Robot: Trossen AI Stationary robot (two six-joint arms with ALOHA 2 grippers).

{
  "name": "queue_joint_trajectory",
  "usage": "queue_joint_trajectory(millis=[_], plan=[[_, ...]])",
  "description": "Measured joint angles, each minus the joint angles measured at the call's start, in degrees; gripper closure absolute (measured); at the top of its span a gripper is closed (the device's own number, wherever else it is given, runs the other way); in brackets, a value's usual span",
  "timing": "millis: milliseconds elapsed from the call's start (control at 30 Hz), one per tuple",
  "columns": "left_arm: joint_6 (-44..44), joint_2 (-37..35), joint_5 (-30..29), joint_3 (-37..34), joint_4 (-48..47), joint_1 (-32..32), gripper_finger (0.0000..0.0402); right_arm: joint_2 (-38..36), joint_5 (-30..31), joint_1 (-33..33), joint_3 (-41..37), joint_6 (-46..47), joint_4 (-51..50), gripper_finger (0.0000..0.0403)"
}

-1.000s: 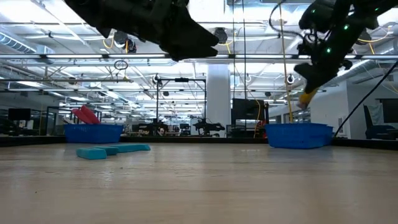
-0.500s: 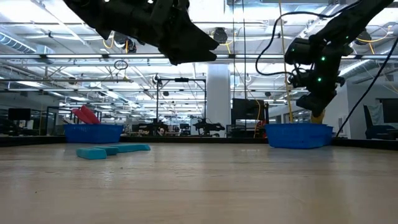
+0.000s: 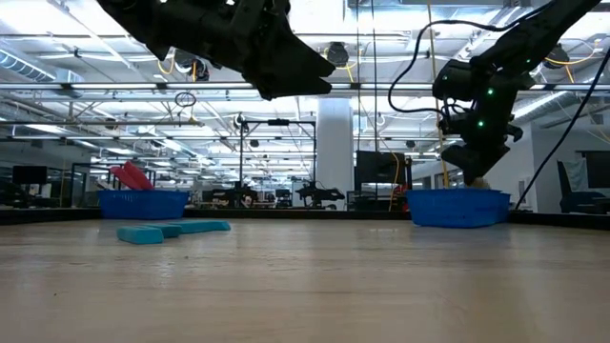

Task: Pick & Place School Supplies
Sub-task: Put the yellow crayon box into the top right blue basket, then put the blue eraser into the bottom right blue basket

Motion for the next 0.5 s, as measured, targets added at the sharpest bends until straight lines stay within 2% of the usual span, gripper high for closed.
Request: queue_joint_trajectory(millis=[167,333,400,500], plan=[[0.0,0.0,-0.02,0.0,0.0,0.0,0.0135,-1.51,-5.69,0.01,-0.04,0.6,1.18,0.0177],[-3.24,0.0,-0.02,0.01,-0.08,-0.03,0.0135,-5.01,-13.06,0.01,-0.04,1.12,4.69,0.0152],[-6.42,0.0,-0.03,0.02,-0.76,-0.22,0.0135,-7.06,-18.43,0.02,-0.04,1.94,6.26,0.015],[-8.46,0.0,0.71,0.09,-5.51,-0.38,0.0135,-10.44,-29.55,0.68,-0.04,3.82,8.48,0.0151]])
